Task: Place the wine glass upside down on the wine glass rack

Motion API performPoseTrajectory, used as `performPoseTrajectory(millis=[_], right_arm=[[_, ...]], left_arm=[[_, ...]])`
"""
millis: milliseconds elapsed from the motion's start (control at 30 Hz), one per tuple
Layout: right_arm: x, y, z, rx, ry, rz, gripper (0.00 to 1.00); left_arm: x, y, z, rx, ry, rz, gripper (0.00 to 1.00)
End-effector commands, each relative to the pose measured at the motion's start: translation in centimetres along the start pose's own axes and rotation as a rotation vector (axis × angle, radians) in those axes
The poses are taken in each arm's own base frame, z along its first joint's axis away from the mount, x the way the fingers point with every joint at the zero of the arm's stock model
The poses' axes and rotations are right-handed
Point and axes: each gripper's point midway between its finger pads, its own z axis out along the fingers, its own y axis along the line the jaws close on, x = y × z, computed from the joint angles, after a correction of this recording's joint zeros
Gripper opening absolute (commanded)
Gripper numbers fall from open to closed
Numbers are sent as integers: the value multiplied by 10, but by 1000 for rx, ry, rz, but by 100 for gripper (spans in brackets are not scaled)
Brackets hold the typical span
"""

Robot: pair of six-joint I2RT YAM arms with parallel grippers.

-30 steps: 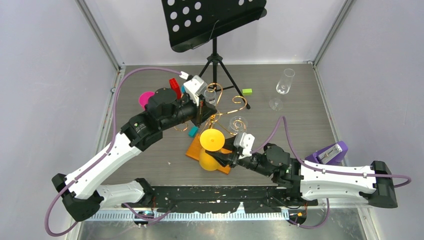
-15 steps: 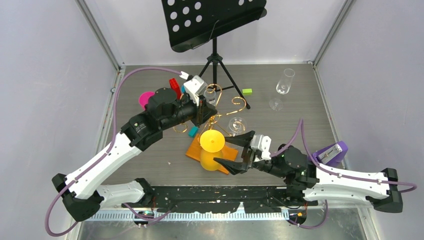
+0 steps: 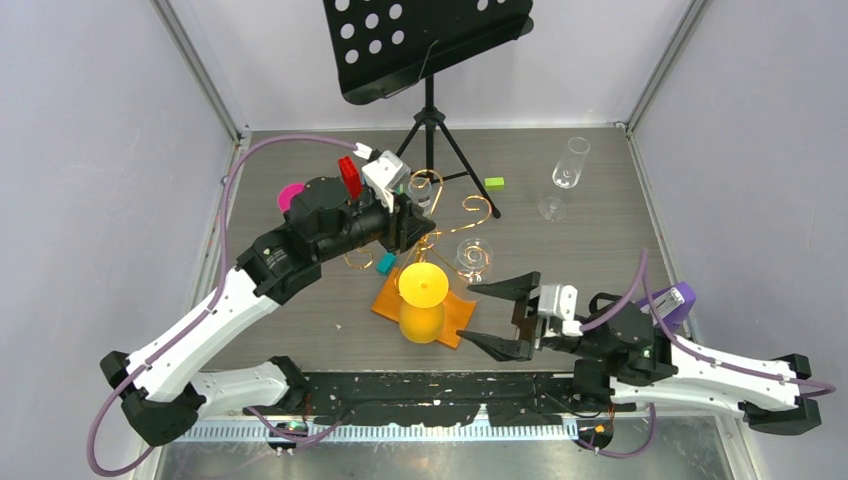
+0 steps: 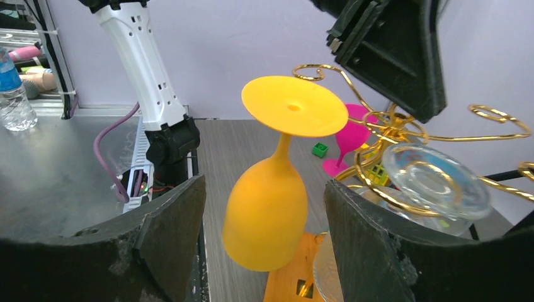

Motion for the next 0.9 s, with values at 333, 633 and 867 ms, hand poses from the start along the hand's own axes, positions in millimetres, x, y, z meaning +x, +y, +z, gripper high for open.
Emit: performPoseTrajectory(millis=[333,633,867], right_arm=[[-63,-63,-29,310,-95,-57,76],[-78,-113,-48,629,-77,24,75],[-83,-141,-51,812,72,-23,79]], left_arm=[[-52,-8,-34,3,-177,19,50],[-72,7,-64,-112,-258,45,56],[-74,45,-81,-260,-278,-8,56]])
